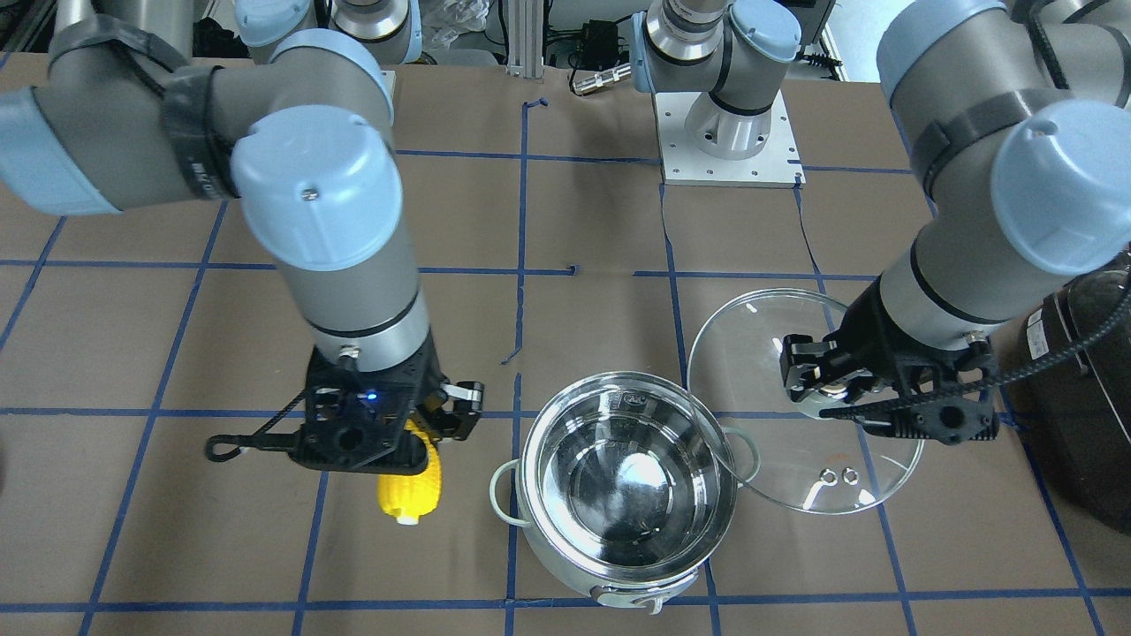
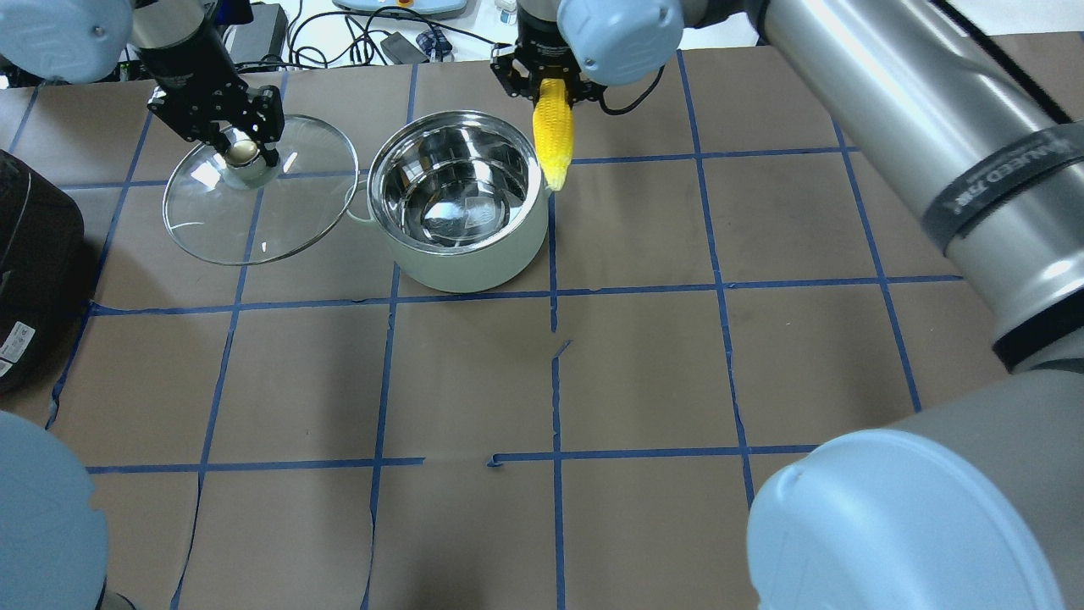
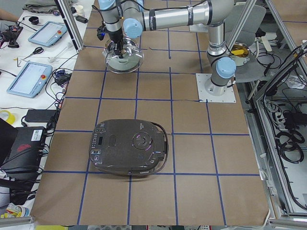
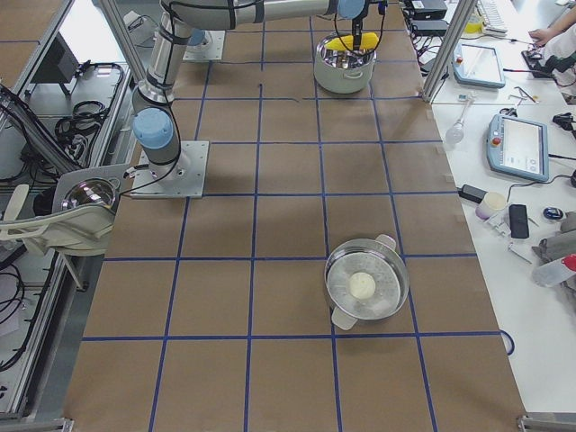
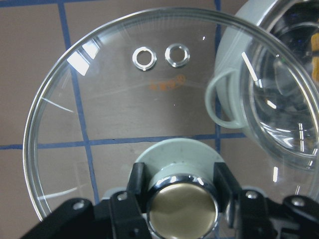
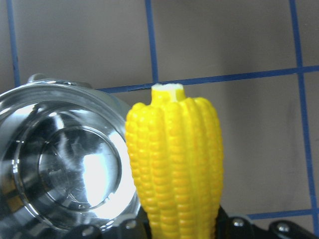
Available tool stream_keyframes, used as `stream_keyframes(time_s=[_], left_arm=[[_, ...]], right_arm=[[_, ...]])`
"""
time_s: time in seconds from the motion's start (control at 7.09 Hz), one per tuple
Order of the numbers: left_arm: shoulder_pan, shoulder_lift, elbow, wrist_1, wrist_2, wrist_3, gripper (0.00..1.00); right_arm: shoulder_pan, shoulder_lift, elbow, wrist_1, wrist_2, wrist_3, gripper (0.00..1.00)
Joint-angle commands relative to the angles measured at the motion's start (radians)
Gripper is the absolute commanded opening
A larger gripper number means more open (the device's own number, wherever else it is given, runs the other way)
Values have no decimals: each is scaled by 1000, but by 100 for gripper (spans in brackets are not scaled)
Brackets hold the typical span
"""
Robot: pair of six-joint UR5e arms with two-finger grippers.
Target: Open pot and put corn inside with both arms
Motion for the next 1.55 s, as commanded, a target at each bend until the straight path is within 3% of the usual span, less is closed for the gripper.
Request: stream_keyframes(time_s=[0.0, 0.14, 0.28, 0.42, 0.56, 0.71, 1.13, 1.27, 1.41], left_arm=[[111, 1, -182, 200, -2, 85, 0], [127, -2, -271, 346, 2, 102, 0], [135, -2, -343, 405, 1, 105, 0], [145, -12, -375, 448, -1, 102, 0], [149, -22, -383, 448, -2, 101, 0], [152, -31, -394, 456, -7, 101, 0], [155, -40, -420, 506, -7, 102, 4], [155, -45, -420, 511, -4, 105, 27], [155, -45, -420, 511, -1, 107, 69]], right_arm=[[77, 96, -10, -139, 17, 82, 0], [88, 114, -9, -147, 31, 82, 0], [93, 127, -4, -155, 42, 65, 15], [94, 135, -4, -181, 42, 61, 71], [94, 144, -3, -206, 42, 59, 96], [94, 141, -4, -209, 42, 45, 100], [91, 84, 3, -194, 25, -52, 100], [67, 31, 13, -86, 37, -59, 100], [38, -32, 19, 19, 36, -59, 100]])
